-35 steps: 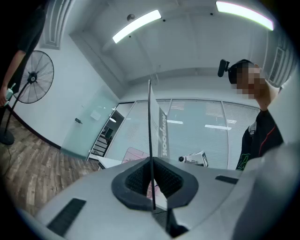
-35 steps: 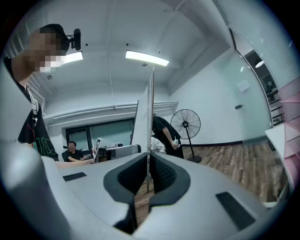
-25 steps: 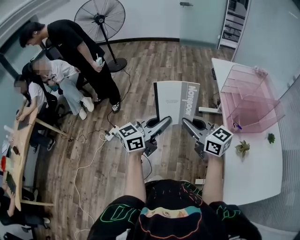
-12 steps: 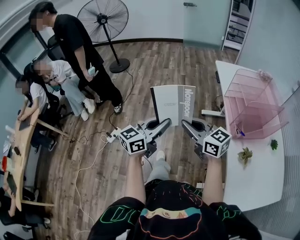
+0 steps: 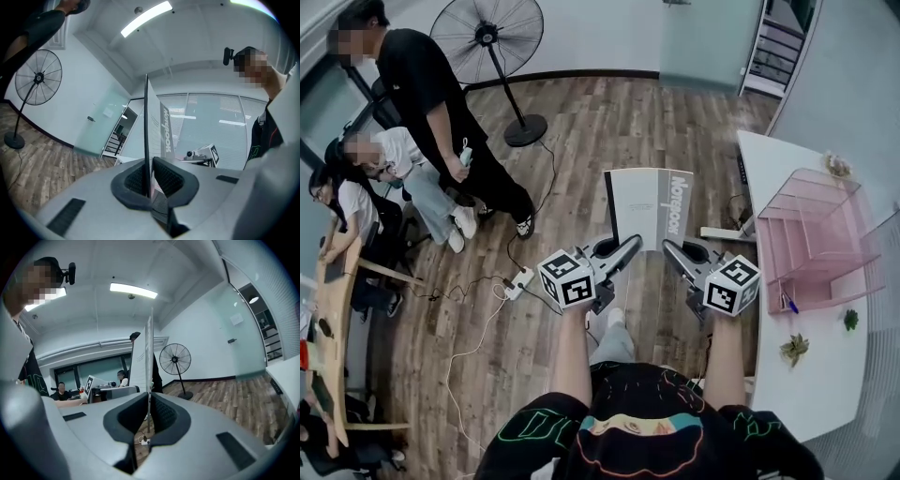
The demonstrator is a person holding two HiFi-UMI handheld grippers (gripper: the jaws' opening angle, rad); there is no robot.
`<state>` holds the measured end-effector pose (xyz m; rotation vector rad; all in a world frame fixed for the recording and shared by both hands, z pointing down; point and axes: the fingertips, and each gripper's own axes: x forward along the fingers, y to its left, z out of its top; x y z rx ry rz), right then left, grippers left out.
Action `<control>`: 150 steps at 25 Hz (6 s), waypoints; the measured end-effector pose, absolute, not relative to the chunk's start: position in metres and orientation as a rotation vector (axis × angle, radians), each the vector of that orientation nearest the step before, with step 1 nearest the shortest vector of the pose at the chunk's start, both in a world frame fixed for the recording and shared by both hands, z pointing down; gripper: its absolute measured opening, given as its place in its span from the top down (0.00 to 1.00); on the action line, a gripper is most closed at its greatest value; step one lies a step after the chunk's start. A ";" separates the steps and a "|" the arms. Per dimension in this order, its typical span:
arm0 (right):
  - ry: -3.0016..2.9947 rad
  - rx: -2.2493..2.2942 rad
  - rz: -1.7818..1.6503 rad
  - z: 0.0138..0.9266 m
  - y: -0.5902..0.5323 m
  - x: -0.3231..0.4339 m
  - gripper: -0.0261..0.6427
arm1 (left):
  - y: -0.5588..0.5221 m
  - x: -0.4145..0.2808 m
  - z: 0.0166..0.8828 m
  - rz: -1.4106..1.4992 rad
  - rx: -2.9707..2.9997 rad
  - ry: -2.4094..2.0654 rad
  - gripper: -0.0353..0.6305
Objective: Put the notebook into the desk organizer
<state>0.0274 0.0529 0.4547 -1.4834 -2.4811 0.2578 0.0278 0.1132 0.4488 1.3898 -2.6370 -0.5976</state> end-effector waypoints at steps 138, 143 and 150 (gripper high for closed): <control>-2.558 0.798 0.118 0.508 -0.262 -0.131 0.91 | -0.295 -0.139 0.499 -0.226 2.163 -0.731 0.56; -2.508 0.909 0.116 0.504 -0.283 -0.133 0.91 | -0.285 -0.153 0.488 -0.213 2.216 -0.750 0.65; -2.439 1.028 0.139 0.504 -0.303 -0.132 0.91 | -0.270 -0.142 0.467 -0.141 2.354 -0.701 0.95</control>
